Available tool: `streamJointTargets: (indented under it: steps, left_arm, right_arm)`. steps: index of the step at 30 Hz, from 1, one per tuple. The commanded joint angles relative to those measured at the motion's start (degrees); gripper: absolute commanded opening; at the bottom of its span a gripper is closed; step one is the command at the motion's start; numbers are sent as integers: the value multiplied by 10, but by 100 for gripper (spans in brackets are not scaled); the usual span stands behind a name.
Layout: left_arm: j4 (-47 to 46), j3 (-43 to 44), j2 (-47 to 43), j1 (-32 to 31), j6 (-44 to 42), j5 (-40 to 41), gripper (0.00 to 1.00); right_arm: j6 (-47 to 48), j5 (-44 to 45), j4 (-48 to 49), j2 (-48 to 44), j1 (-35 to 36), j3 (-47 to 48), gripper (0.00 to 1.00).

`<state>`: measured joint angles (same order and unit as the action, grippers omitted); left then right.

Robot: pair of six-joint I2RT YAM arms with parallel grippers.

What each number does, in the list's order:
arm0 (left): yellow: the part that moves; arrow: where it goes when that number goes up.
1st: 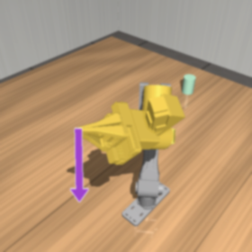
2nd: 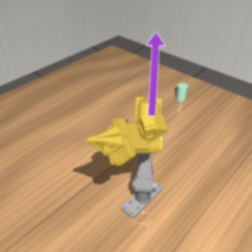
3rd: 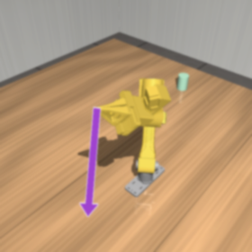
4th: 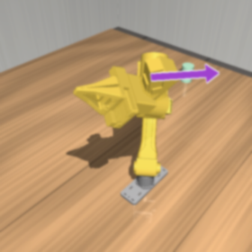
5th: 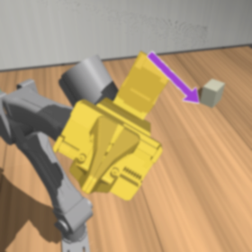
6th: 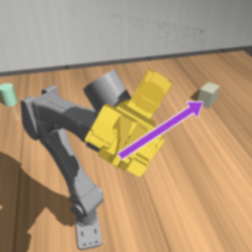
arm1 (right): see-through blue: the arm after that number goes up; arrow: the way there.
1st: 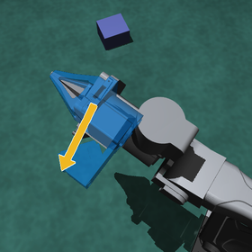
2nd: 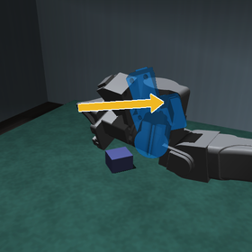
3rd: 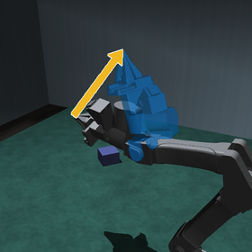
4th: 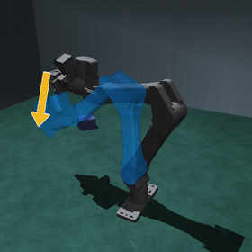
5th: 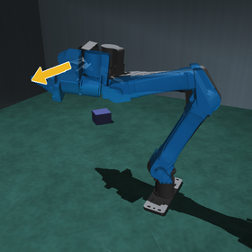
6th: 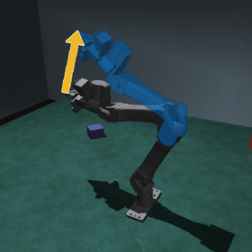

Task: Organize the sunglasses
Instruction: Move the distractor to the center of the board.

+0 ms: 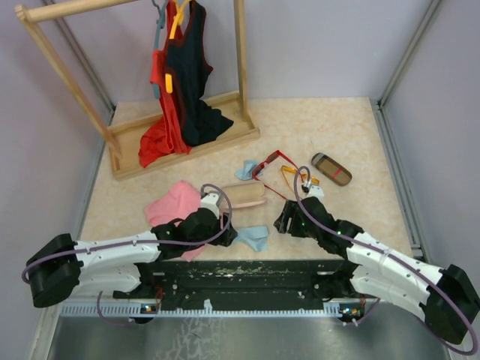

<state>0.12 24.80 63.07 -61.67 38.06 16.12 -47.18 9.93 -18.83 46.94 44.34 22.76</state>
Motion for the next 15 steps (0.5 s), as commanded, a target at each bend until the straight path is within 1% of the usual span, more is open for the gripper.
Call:
streamJointTargets:
  steps: [1, 4, 6, 8, 15]
  left_arm:
    - [-47, -24, 12, 3, 26, -40, 69]
    - [-53, -42, 20, 5, 41, -43, 71]
    - [-29, -43, 26, 14, 59, -29, 76]
    - [-3, -47, 26, 29, 79, -20, 80]
    - [64, -73, -16, 90, 113, 4, 85]
  right_arm:
    - [3, -10, 41, 10, -5, 1, 63]
    - [4, -11, 48, 18, -5, 1, 63]
    - [5, -11, 50, 22, -5, 2, 63]
    - [6, -11, 54, 25, -5, 2, 63]
    - [13, -16, 69, 50, -5, 6, 63]
